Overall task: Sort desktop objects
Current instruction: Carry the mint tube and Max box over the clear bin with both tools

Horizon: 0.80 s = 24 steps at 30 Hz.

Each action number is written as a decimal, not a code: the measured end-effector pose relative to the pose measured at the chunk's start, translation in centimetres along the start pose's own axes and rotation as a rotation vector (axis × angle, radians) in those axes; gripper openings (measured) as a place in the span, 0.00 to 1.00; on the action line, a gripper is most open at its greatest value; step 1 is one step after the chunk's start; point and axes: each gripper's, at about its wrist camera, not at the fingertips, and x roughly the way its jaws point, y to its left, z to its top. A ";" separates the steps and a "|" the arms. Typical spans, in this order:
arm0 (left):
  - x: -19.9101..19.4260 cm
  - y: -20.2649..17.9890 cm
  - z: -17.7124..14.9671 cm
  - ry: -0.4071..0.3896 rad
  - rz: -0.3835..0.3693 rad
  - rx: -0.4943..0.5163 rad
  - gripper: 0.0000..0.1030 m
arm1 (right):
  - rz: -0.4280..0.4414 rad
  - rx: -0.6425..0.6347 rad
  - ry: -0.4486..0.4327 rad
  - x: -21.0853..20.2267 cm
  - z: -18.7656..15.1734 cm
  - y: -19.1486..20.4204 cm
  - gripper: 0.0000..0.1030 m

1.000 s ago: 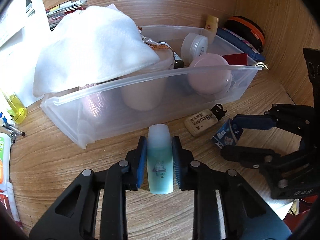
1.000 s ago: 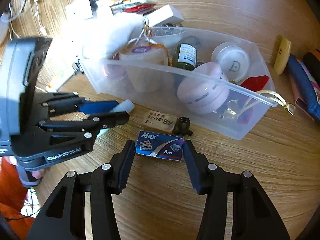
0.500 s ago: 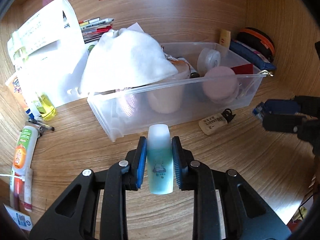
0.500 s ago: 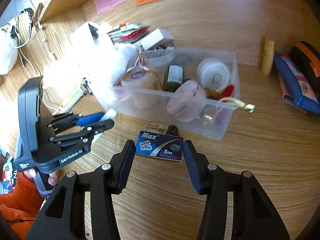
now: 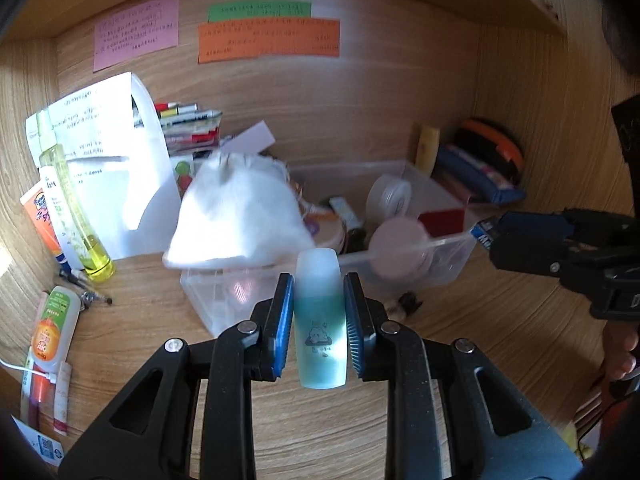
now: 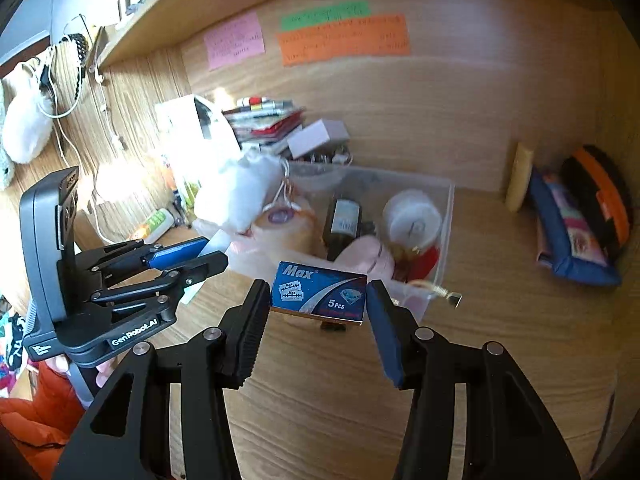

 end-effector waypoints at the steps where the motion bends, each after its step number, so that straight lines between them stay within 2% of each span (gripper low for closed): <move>1: -0.1 0.1 0.4 -0.007 -0.008 -0.003 0.24 | 0.001 -0.002 -0.005 -0.1 0.1 0.0 0.45; 8: 0.1 0.7 2.4 -0.034 -0.018 -0.004 0.24 | -0.008 -0.037 -0.007 0.4 1.2 -0.4 0.45; 16: 2.2 0.1 4.9 -0.036 -0.055 -0.003 0.24 | -0.032 -0.054 -0.020 1.8 3.5 -1.5 0.45; 21: 4.7 -0.3 7.1 0.013 -0.081 0.003 0.24 | -0.060 -0.065 -0.010 3.0 5.3 -2.0 0.45; 24: 5.9 -0.5 8.5 0.028 -0.093 0.001 0.24 | -0.130 -0.089 -0.028 3.4 6.4 -2.2 0.45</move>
